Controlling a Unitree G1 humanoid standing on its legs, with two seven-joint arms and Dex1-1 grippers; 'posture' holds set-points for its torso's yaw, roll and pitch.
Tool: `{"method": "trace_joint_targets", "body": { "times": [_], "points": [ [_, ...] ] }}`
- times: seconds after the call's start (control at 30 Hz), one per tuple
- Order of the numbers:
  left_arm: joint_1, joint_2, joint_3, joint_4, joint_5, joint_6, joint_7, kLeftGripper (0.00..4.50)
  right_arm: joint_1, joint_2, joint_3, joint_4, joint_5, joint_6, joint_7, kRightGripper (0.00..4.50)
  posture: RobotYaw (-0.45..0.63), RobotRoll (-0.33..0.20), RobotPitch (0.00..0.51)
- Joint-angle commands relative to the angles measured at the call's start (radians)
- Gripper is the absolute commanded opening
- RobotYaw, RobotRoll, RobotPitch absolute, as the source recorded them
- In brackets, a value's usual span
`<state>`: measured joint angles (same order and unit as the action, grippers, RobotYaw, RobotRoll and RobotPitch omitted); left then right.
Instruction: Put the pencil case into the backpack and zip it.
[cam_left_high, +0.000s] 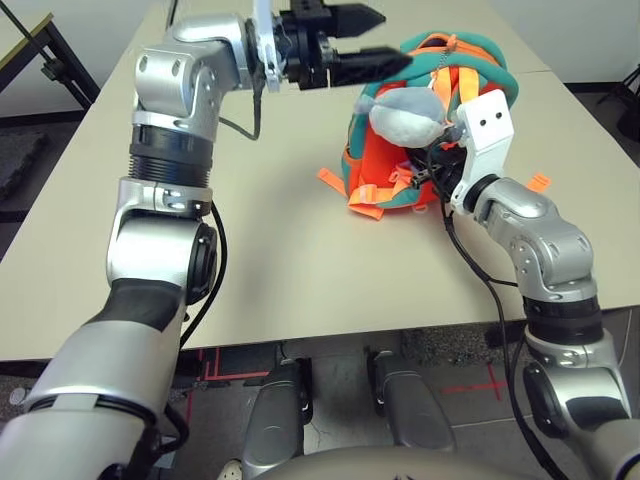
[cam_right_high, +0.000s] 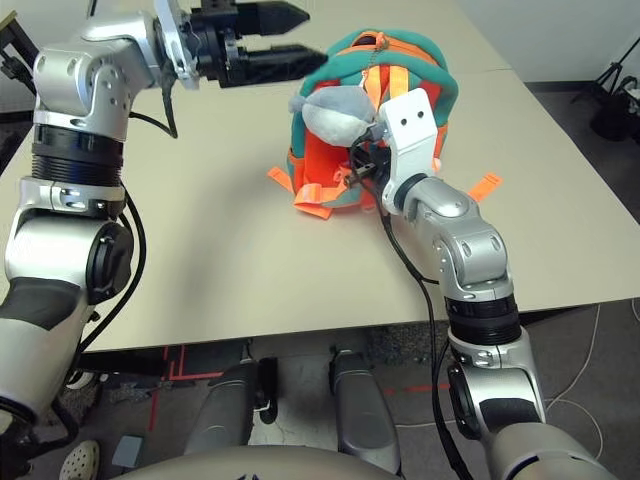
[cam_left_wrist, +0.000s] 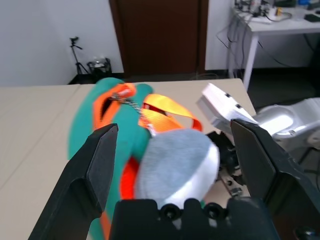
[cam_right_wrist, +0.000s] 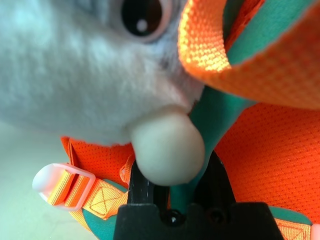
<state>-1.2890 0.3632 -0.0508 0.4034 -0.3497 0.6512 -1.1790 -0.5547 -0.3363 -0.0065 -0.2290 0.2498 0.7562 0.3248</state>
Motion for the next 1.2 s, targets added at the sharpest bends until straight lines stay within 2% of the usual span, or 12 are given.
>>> {"method": "trace_joint_targets", "body": {
  "times": [0.03, 0.6, 0.83, 0.93, 1.2],
  "points": [
    [0.000, -0.004, -0.044, -0.020, 0.004, 0.022, -0.006, 4.50, 0.019, 0.008, 0.025, 0.026, -0.002, 0.024, 0.008, 0.19, -0.16, 0.000, 0.144],
    [0.002, -0.063, -0.194, 0.143, 0.169, -0.125, 0.039, 4.50, 0.015, 0.023, 0.018, 0.031, -0.008, 0.018, 0.001, 0.19, -0.16, 0.000, 0.142],
    [-0.003, -0.085, -0.204, 0.188, 0.203, -0.156, 0.041, 4.50, 0.014, 0.028, 0.017, 0.032, -0.010, 0.015, 0.000, 0.19, -0.17, 0.000, 0.142],
    [0.000, -0.085, -0.197, 0.187, 0.201, -0.151, 0.028, 3.88, 0.015, 0.031, 0.017, 0.032, -0.011, 0.014, -0.001, 0.19, -0.17, 0.000, 0.139],
    [-0.002, -0.073, -0.174, 0.181, 0.193, -0.140, 0.030, 0.92, 0.013, 0.036, 0.017, 0.033, -0.016, 0.012, 0.003, 0.19, -0.16, 0.000, 0.136]
  ]
}}
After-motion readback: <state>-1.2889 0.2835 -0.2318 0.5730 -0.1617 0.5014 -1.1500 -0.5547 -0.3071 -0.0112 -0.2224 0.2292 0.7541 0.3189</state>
